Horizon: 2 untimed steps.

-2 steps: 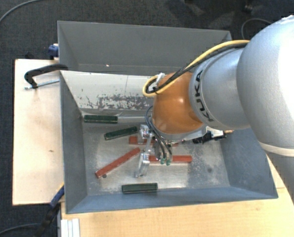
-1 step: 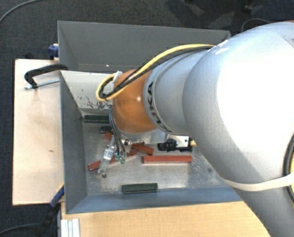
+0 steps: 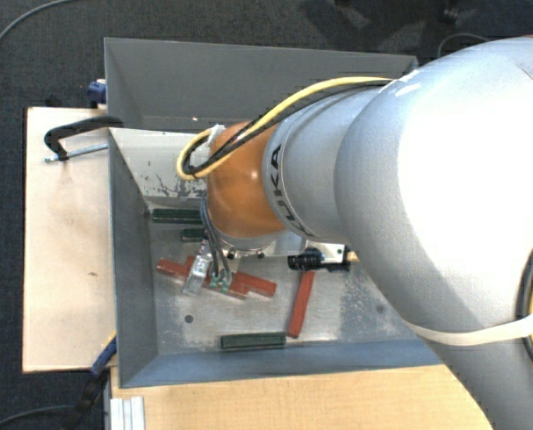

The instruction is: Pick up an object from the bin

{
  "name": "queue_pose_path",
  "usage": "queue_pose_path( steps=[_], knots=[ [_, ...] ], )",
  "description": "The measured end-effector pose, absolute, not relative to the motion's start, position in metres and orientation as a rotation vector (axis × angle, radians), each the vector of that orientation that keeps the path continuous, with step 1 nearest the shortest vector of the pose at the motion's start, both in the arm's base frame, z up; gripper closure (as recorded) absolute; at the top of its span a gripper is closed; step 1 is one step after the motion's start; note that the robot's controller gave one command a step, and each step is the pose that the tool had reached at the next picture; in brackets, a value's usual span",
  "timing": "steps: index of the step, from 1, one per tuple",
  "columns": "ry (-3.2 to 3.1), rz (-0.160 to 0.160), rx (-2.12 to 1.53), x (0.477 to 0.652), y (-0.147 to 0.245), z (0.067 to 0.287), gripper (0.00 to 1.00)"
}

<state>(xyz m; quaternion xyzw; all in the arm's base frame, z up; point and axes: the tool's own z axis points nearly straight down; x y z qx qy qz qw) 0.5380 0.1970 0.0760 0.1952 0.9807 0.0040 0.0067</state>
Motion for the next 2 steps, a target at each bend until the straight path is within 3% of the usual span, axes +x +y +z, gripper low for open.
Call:
queue_pose_path(
  steps=[1, 2],
  knots=[
    [3.068, 0.014, 0.616, 0.5584, 0.2092, 0.2109, 1.00],
    [3.076, 0.004, 0.618, 0.5563, 0.2085, 0.2056, 0.00]
  ],
)
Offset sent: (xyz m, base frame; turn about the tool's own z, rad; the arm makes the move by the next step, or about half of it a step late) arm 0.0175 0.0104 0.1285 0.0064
